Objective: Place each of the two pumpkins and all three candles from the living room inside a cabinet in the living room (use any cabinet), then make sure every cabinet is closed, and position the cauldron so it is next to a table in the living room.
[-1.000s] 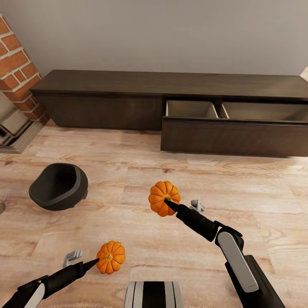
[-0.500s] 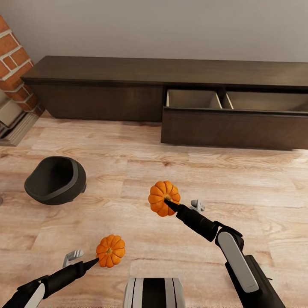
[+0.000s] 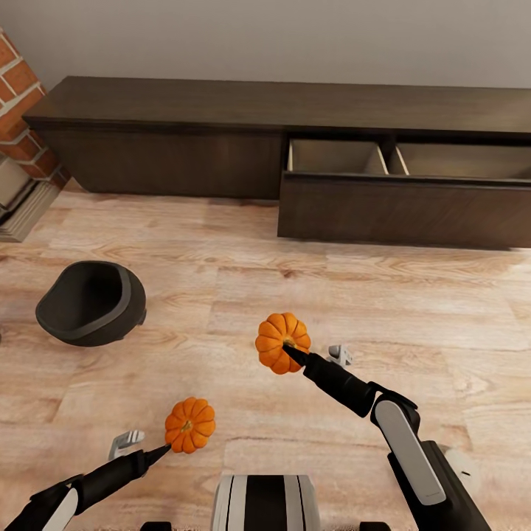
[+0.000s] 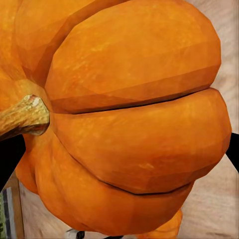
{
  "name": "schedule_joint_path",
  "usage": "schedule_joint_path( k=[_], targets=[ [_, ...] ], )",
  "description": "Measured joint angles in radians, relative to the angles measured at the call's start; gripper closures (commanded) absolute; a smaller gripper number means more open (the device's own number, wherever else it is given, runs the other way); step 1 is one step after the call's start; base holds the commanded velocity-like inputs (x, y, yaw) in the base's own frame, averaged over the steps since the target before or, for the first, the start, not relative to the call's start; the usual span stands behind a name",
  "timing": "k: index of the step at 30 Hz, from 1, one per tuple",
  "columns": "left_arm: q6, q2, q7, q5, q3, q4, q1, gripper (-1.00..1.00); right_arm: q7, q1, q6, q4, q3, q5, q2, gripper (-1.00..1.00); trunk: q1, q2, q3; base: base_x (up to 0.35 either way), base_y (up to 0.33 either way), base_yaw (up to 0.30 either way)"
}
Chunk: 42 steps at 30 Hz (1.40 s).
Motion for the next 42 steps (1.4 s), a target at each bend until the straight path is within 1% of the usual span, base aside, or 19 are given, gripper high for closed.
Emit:
schedule_joint_path(
  k=[2,4,7,23,29,42],
  targets=[
    [0.000,0.000,0.000,0.000,0.000,0.000,0.000,-1.00,0.000,0.000,0.000,0.000,0.000,0.000,0.000,1.00,0.001,0.000,-0.008,0.000,0.000,0.000],
    [0.000,0.000,0.000,0.000,0.000,0.000,0.000,-1.00,0.000,0.000,0.000,0.000,0.000,-0.002,0.000,1.00,0.001,-0.001,-0.008,0.000,0.000,0.000],
    [0.000,0.000,0.000,0.000,0.000,0.000,0.000,-1.00,0.000,0.000,0.000,0.000,0.000,0.000,0.000,1.00,0.002,-0.001,-0.019,0.000,0.000,0.000],
    [0.000,0.001,-0.002,0.000,0.000,0.000,0.000,-1.00,0.000,0.000,-0.001,0.000,0.000,-0.002,0.000,1.00,0.002,-0.001,-0.019,0.032,0.029,0.000],
    [0.000,0.002,-0.002,0.000,0.001,0.000,0.000,-1.00,0.000,0.000,-0.001,0.000,0.000,-0.003,0.000,1.00,0.002,-0.001,-0.019,0.055,0.115,0.000],
    [-0.001,0.003,-0.002,0.002,0.002,0.000,0.000,-1.00,0.000,0.000,-0.001,0.000,0.000,-0.002,0.000,1.00,0.002,-0.001,-0.019,0.003,0.006,0.000]
  ],
)
